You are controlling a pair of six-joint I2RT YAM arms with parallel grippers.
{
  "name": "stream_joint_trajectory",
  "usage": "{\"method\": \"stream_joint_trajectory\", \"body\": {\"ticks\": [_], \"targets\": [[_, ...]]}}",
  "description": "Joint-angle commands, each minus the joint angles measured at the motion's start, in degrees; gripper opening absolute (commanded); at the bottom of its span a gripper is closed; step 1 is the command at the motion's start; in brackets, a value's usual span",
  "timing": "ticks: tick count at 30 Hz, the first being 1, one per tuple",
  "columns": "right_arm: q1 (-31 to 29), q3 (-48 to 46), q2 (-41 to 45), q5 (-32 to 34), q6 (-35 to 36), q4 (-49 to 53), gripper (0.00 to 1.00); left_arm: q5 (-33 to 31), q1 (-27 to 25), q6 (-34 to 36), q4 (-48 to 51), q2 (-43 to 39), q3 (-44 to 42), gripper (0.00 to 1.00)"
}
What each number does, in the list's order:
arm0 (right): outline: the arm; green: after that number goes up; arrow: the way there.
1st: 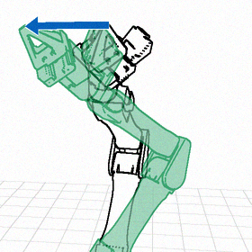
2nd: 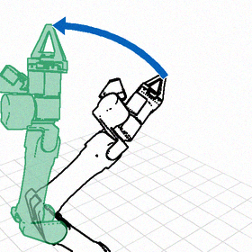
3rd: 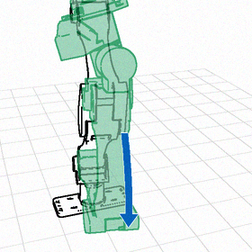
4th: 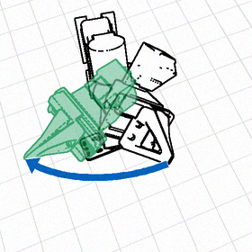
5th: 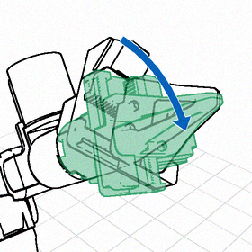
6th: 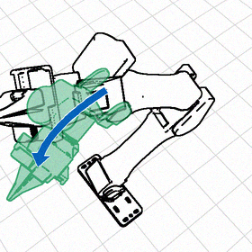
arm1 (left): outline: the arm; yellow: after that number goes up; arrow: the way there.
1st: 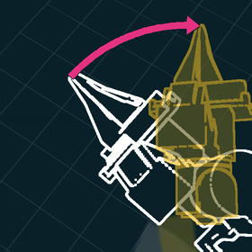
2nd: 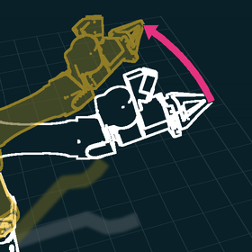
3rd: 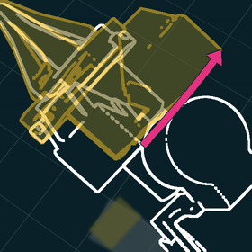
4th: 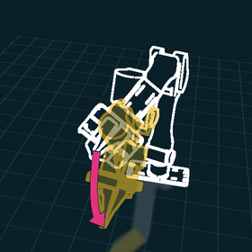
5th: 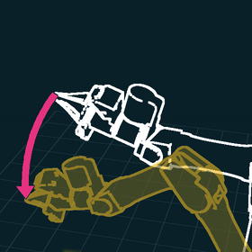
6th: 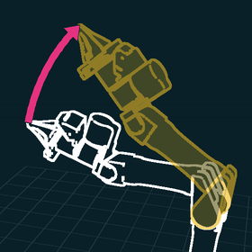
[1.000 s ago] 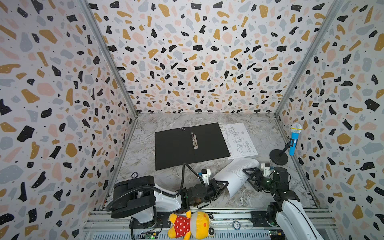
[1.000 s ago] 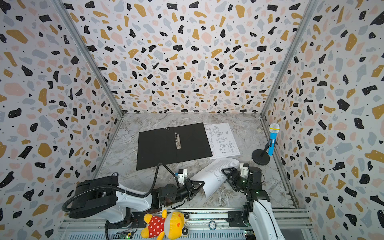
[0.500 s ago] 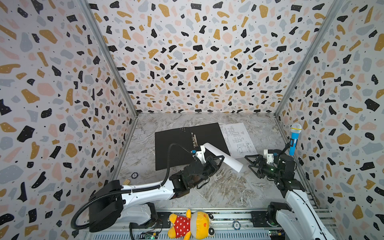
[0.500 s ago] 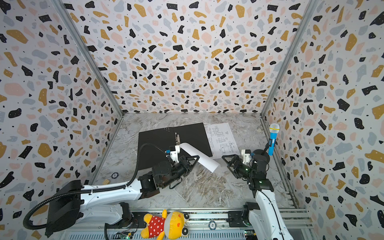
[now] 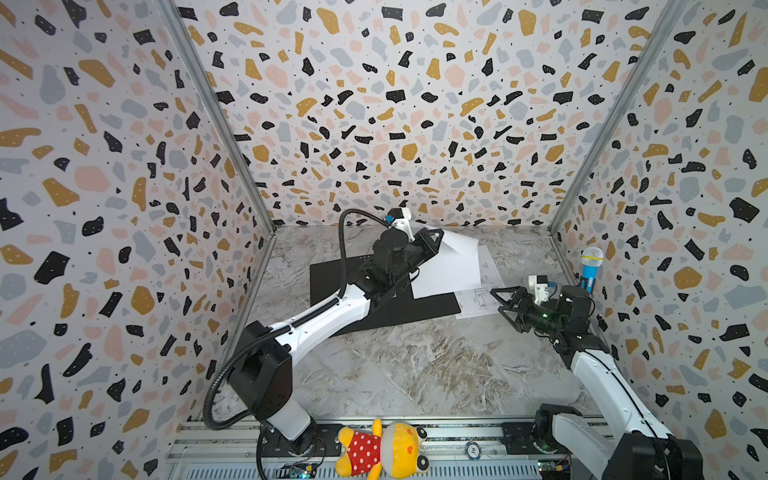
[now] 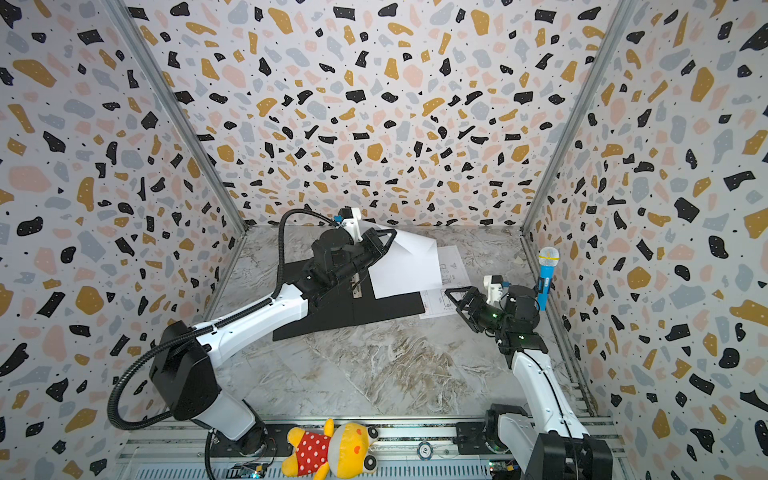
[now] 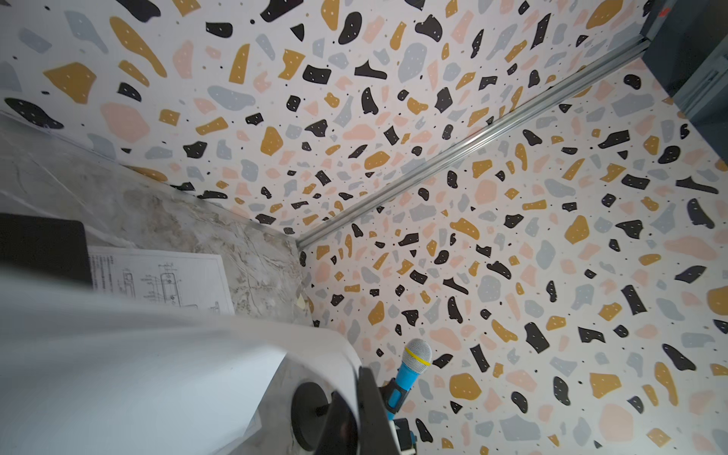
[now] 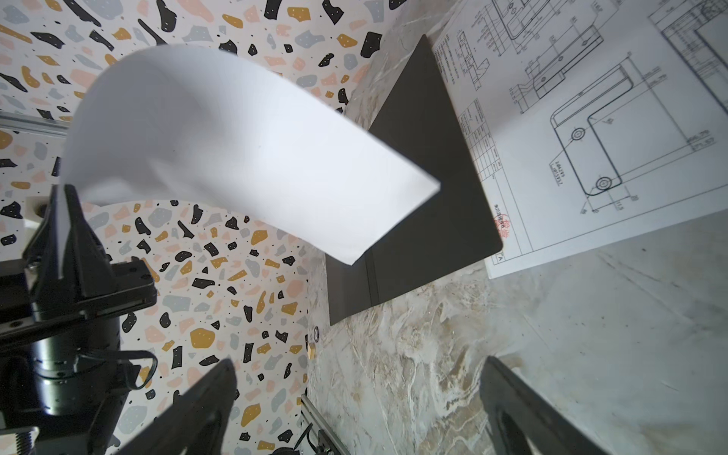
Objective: Put the files into the folder
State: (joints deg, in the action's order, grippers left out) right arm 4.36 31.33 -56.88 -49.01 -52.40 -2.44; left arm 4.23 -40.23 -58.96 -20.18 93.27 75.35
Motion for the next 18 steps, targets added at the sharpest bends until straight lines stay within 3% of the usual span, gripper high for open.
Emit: {"method": "stream_joint_trajectory", "body": {"ticks": [1, 9, 18], "targets": [[0.17, 1.95, -0.74, 0.17, 2.54, -2.37, 0.97, 3.37, 0.15, 4.79, -1.79, 1.33, 0.30, 0.05], [0.15, -4.47, -4.39, 0.11, 0.96, -8.54, 0.97, 5.13, -3.04, 2.34, -14.05, 1.75, -16.52, 0.05], [-1.56, -6.09, -16.03, -1.68, 0.86, -16.77, 0.96, 6.48, -4.77, -3.04, -22.30, 7.71, -26.19, 0.05]]}}
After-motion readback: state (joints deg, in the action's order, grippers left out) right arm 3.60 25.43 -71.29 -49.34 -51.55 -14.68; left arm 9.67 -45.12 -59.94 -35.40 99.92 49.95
